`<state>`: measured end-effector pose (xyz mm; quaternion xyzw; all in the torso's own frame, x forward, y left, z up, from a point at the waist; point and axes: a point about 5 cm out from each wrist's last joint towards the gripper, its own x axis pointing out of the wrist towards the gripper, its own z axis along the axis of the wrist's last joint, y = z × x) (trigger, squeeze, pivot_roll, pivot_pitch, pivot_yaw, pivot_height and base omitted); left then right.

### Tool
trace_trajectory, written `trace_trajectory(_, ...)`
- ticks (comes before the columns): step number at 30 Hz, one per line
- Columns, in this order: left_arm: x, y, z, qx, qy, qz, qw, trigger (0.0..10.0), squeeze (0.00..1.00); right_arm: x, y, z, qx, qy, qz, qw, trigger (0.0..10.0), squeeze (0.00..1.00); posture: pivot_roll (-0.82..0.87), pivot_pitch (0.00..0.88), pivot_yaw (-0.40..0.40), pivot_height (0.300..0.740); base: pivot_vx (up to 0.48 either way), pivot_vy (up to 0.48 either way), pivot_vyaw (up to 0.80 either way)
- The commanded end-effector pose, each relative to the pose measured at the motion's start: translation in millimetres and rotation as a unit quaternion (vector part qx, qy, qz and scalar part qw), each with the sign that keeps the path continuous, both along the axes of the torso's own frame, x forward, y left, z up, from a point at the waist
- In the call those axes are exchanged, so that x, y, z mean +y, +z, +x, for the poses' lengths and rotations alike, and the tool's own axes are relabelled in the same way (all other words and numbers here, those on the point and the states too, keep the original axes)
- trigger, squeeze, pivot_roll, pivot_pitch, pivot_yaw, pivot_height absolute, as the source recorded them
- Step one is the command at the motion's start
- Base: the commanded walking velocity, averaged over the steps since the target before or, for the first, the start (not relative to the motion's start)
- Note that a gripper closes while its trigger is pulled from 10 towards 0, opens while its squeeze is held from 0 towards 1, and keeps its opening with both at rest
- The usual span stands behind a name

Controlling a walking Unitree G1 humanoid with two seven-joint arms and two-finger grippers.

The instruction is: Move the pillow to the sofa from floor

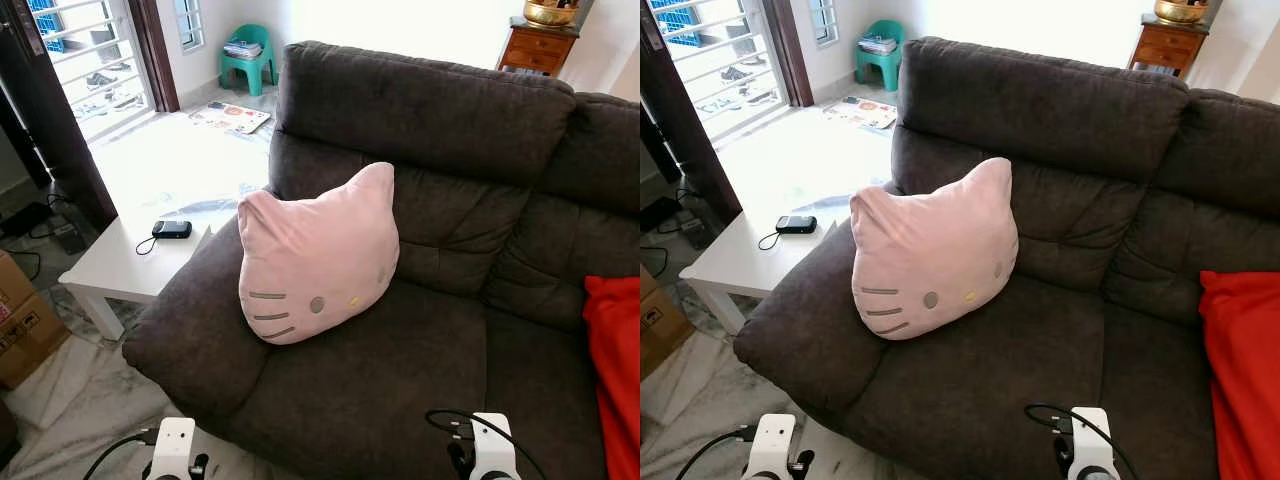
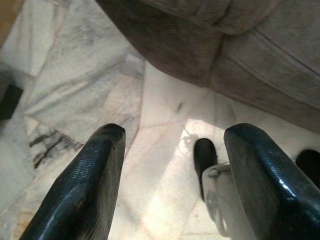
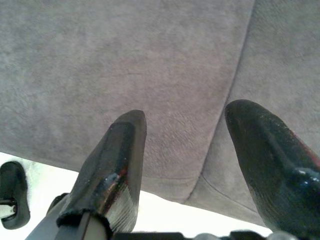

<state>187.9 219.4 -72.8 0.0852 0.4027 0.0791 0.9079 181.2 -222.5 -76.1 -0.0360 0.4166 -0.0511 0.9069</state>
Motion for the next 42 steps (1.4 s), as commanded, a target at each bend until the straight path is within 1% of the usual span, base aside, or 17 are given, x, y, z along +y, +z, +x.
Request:
trace_trajectory(1, 2.9, -1.8, -4.8, 0.007, -0.005, 0.014, 1.0, 10.0, 0.0, 2.1, -1.1, -1.1, 0.006, 0.013, -0.003, 1.0, 10.0, 0.0, 0.0, 0.0, -0.048, 0.74, 0.0, 0.0, 0.0)
trace_trajectory(4, 4.9, -1.7, -5.5, 0.008, -0.006, 0.018, 1.0, 10.0, 0.0, 2.1, -3.0, -4.6, 0.014, 0.015, -0.005, 1.0, 10.0, 0.0, 0.0, 0.0, -0.045, 0.74, 0.0, 0.0, 0.0)
trace_trajectory(5, 6.0, -2.5, -7.3, 0.014, -0.006, 0.019, 1.0, 10.0, 0.0, -1.6, -4.6, -9.4, 0.018, -0.007, -0.006, 1.0, 10.0, 0.0, -0.01, 0.0, -0.037, 0.74, 0.0, 0.0, 0.0)
trace_trajectory(8, 6.4, -3.3, -8.8, 0.019, -0.011, 0.02, 1.0, 10.0, 0.0, -3.6, -6.7, -14.9, 0.025, -0.018, -0.002, 1.0, 10.0, 0.0, -0.01, 0.0, -0.033, 0.74, 0.0, 0.0, 0.0)
trace_trajectory(14, 6.3, -2.4, -5.7, 0.023, -0.017, 0.023, 0.999, 10.0, 0.0, -5.0, -10.1, -23.3, 0.037, -0.024, 0.003, 0.999, 10.0, 0.0, -0.01, 0.0, -0.033, 0.74, 0.0, 0.0, 0.0)
trace_trajectory(22, 5.2, -2.8, -5.6, 0.027, -0.024, 0.017, 0.999, 10.0, 0.0, -11.5, -9.4, -25.6, 0.04, -0.022, 0.003, 0.999, 10.0, 0.0, 0.0, 0.0, -0.042, 0.74, 0.0, 0.0, 0.0)
trace_trajectory(26, 5.3, -4.5, -8.8, 0.034, -0.024, 0.017, 0.999, 10.0, 0.0, -18.6, -7.9, -26.4, 0.04, -0.025, 0.001, 0.999, 10.0, 0.0, 0.0, 0.033, -0.046, 0.74, -0.06, 0.0, 0.0)
trace_trajectory(29, 4.7, -5.6, -10.6, 0.037, -0.029, 0.016, 0.999, 10.0, 0.0, -22.3, -7.1, -27.1, 0.039, -0.026, 0.001, 0.999, 10.0, 0.0, 0.0, 0.036, -0.046, 0.74, -0.241, 0.0, 0.0)
trace_trajectory(35, 3.9, -7.3, -13.6, 0.042, -0.027, 0.011, 0.999, 10.0, 0.0, -24.3, -5.8, -25.4, 0.038, -0.02, 0.003, 0.999, 10.0, 0.0, 0.0, 0.052, -0.049, 0.74, -0.253, 0.0, 0.0)
trace_trajectory(36, 3.1, -7.9, -14.5, 0.045, -0.027, 0.011, 0.999, 10.0, 0.0, -23.5, -4.9, -22.5, 0.036, -0.02, 0.003, 0.999, 10.0, 0.0, 0.0, 0.052, -0.049, 0.74, -0.281, 0.0, 0.0)
trace_trajectory(38, 2.4, -8.4, -15.1, 0.046, -0.027, 0.011, 0.999, 10.0, 0.0, -20.0, -3.8, -17.1, 0.033, -0.018, 0.005, 0.999, 10.0, 0.0, 0.0, 0.057, -0.052, 0.74, -0.289, 0.0, 0.0)
trace_trajectory(39, 2.1, -8.7, -15.4, 0.047, -0.027, 0.011, 0.998, 10.0, 0.0, -15.8, -3.5, -13.4, 0.032, -0.016, 0.006, 0.999, 10.0, 0.0, 0.0, 0.058, -0.052, 0.74, -0.285, 0.0, 0.0)
trace_trajectory(42, 1.5, -8.9, -15.6, 0.048, -0.027, 0.01, 0.998, 10.0, 0.0, -8.9, -3.6, -9.2, 0.031, -0.011, 0.007, 0.999, 10.0, 0.0, 0.0, 0.06, -0.054, 0.74, -0.285, 0.0, 0.0)
